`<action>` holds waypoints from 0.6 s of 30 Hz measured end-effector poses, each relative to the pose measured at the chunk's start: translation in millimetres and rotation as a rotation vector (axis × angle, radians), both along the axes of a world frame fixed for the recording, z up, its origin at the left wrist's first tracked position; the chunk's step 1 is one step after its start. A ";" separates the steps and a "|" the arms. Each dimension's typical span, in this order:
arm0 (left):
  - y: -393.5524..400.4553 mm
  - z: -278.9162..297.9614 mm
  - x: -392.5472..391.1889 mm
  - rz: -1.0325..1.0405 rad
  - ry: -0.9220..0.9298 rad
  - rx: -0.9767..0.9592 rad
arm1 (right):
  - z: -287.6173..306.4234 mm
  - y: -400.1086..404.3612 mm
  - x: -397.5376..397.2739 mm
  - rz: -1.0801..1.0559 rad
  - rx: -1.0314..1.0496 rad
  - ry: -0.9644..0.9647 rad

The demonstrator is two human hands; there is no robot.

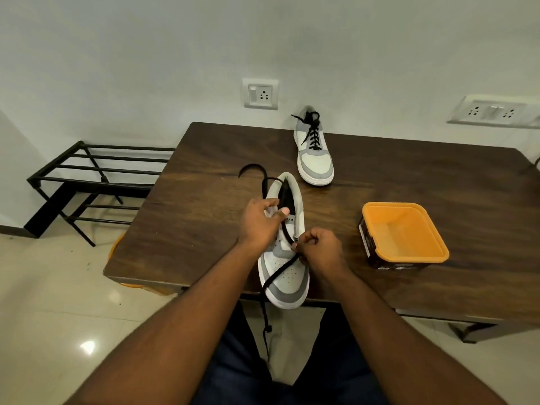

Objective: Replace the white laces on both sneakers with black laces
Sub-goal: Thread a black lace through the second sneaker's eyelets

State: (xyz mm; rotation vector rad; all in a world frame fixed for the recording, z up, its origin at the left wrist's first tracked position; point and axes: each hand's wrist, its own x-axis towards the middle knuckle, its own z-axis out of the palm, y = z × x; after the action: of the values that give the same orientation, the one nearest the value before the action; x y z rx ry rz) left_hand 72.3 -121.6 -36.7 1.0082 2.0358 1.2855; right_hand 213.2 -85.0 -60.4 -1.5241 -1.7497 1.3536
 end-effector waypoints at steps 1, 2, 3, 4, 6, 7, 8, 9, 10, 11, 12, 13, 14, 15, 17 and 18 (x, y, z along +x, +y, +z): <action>-13.0 -5.9 1.8 0.018 0.053 0.022 | 0.9 -3.0 3.1 0.011 0.051 0.041; -29.4 -12.9 5.8 0.080 0.085 0.055 | 0.5 -6.8 7.9 0.056 0.132 0.076; -47.4 -21.1 12.0 0.140 0.084 0.079 | -1.2 -10.6 13.2 0.145 0.229 0.095; -64.4 -30.5 19.5 0.154 0.043 0.071 | -6.0 -14.3 18.3 0.265 0.328 0.072; -89.4 -49.3 34.5 0.133 -0.050 -0.049 | -18.0 -21.6 24.6 0.501 0.530 -0.102; -97.4 -59.0 39.6 0.118 -0.065 -0.134 | -24.7 -22.7 26.0 0.554 0.626 -0.184; -103.8 -65.5 43.7 0.105 -0.084 -0.204 | -29.0 -23.5 26.3 0.564 0.689 -0.235; -108.6 -68.7 46.9 0.093 -0.138 -0.260 | -30.0 -25.4 25.7 0.547 0.723 -0.258; -110.3 -67.6 48.9 0.083 -0.218 -0.300 | -29.0 -26.0 24.3 0.524 0.751 -0.265; -112.3 -63.4 49.8 0.082 -0.311 -0.345 | -27.9 -28.1 22.9 0.510 0.774 -0.272; -112.4 -57.2 49.4 0.077 -0.398 -0.393 | -27.0 -28.6 21.7 0.501 0.786 -0.281; -113.6 -51.5 49.2 0.061 -0.477 -0.453 | -27.1 -29.4 21.2 0.496 0.787 -0.284; -115.0 -47.5 48.4 0.028 -0.559 -0.513 | -26.2 -30.4 19.9 0.492 0.769 -0.268; -116.0 -45.6 48.6 -0.019 -0.639 -0.575 | -25.8 -31.4 19.8 0.476 0.721 -0.223; -115.5 -46.6 49.7 -0.066 -0.810 -0.628 | -20.5 -34.6 21.1 0.416 0.549 -0.069; -114.0 -48.9 50.0 -0.029 -0.885 -0.594 | -17.5 -36.5 22.7 0.389 0.461 -0.002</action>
State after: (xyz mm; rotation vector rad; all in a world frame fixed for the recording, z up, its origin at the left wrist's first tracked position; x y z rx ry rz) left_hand 122.3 -235.6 -85.6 0.1287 1.5112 0.7929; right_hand 235.9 -121.6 -77.9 -0.9700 -2.2461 1.0017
